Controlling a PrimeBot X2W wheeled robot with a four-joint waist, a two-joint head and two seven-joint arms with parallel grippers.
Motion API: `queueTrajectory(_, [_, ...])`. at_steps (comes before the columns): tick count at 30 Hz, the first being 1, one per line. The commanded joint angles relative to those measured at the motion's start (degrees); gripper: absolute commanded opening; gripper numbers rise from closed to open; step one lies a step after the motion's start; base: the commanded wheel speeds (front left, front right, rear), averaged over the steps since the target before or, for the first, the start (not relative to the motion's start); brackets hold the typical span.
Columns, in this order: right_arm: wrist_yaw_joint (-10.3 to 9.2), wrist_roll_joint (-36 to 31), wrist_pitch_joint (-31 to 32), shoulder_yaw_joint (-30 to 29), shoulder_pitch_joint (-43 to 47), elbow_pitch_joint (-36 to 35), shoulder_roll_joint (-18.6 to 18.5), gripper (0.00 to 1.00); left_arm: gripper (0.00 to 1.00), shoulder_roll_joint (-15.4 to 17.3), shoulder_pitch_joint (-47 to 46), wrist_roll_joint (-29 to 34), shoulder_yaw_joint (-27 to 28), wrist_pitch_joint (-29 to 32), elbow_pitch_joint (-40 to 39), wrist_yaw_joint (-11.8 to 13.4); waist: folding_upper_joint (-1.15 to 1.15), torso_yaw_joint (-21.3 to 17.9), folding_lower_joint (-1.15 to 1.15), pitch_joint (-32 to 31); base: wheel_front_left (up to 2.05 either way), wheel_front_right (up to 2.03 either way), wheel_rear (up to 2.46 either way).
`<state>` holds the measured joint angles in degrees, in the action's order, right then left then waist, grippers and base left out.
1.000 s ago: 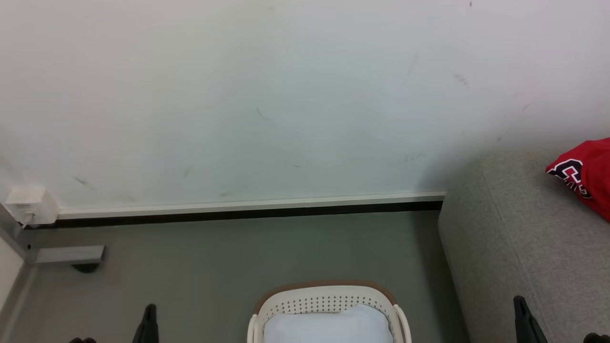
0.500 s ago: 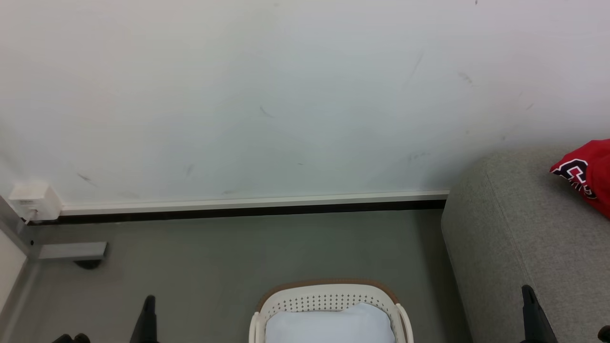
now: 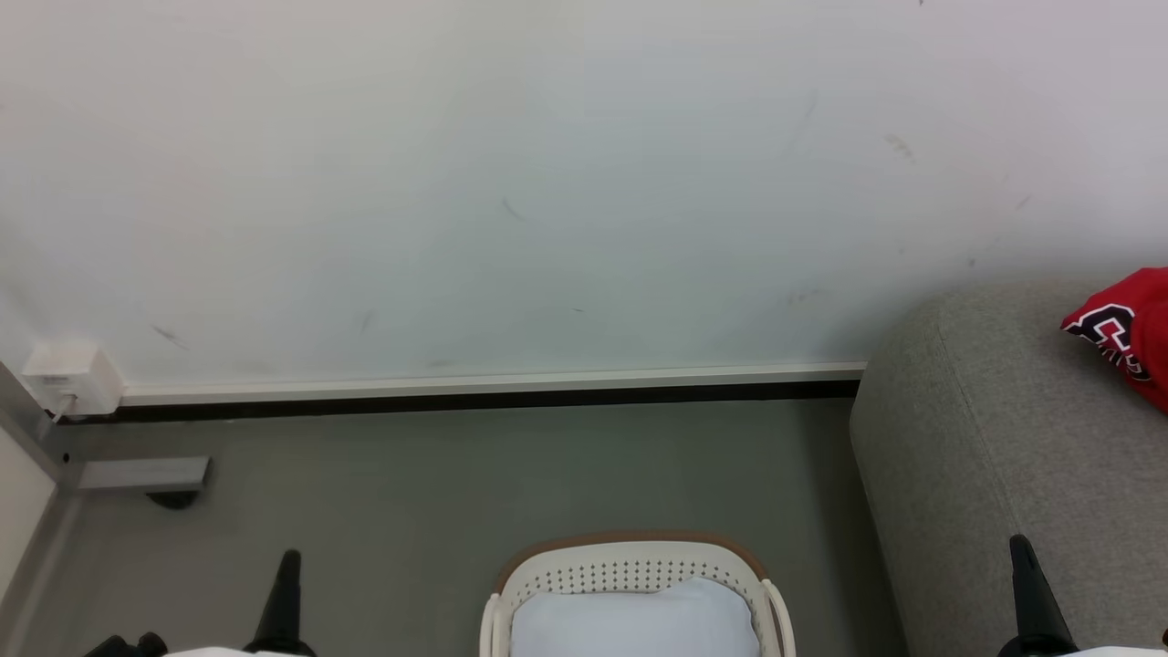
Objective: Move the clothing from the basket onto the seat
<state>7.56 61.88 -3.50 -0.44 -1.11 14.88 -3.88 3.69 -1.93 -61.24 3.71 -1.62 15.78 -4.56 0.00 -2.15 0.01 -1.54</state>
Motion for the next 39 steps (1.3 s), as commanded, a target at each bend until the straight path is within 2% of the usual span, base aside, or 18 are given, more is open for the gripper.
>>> queueTrajectory(1, [-0.06, 1.68, 0.45, -0.35, -1.46, -0.66, -0.6, 0.0, 0.0, 0.1, -1.21, -1.4, 0.48, 0.26, -0.77, -0.29, 0.0, 0.04, 0.0, 0.03, 0.0, 0.0, 0.0])
queueTrajectory(39, [-0.11, 21.67, 5.83, -2.92, -3.93, -0.96, -0.64, 0.0, 0.0, -0.43, -3.57, -21.2, 2.18, 5.67, -1.37, -2.1, 0.0, 1.28, -0.01, 1.0, 0.0, 0.0, 0.0])
